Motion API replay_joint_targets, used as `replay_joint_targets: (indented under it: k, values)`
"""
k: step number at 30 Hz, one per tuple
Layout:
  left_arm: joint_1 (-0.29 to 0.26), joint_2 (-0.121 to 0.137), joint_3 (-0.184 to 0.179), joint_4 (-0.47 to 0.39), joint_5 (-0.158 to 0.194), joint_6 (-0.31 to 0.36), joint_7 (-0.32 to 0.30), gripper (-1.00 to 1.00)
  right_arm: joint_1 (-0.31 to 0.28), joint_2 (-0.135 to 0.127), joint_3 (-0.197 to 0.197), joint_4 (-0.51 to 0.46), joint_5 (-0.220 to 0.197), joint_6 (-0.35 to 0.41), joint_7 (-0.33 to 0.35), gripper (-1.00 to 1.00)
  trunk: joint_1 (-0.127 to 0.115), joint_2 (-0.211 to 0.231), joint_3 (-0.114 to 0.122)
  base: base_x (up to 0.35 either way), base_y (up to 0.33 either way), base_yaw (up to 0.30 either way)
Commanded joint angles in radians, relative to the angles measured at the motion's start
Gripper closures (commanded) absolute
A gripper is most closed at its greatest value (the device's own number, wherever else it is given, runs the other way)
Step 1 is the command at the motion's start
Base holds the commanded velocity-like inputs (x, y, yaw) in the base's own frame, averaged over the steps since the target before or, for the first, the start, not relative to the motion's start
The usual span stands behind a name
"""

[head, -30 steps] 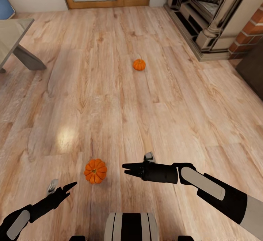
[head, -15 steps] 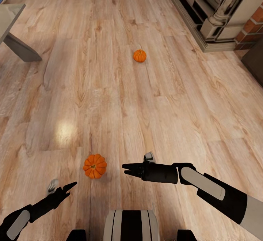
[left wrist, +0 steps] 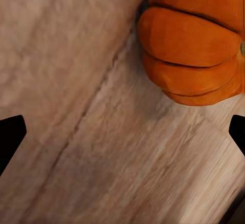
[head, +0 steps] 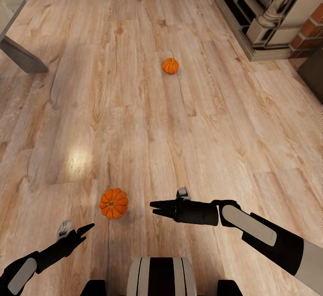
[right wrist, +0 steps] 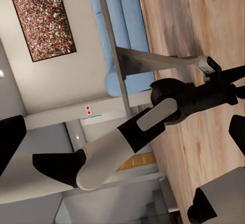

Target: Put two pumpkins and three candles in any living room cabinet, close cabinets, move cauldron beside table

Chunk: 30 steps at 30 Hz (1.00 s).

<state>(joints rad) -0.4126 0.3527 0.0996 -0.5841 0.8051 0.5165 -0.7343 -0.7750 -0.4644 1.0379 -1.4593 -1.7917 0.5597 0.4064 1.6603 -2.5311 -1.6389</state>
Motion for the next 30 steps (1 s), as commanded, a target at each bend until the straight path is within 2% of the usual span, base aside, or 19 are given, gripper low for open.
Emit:
replay_joint_targets:
  k: [1, 30]
  values:
    - [0.000, 0.000, 0.002, 0.000, 0.005, 0.008, -0.001, -1.00, -0.001, 0.000, 0.002, 0.001, -0.006, 0.002, 0.002, -1.00, 0.000, 0.000, -0.001, 0.067, -0.173, 0.000]
    - [0.000, 0.002, 0.003, 0.000, 0.006, 0.008, 0.001, -1.00, -0.001, 0.000, 0.002, 0.001, -0.006, 0.000, -0.008, -1.00, 0.000, 0.000, -0.001, 0.065, -0.060, 0.000]
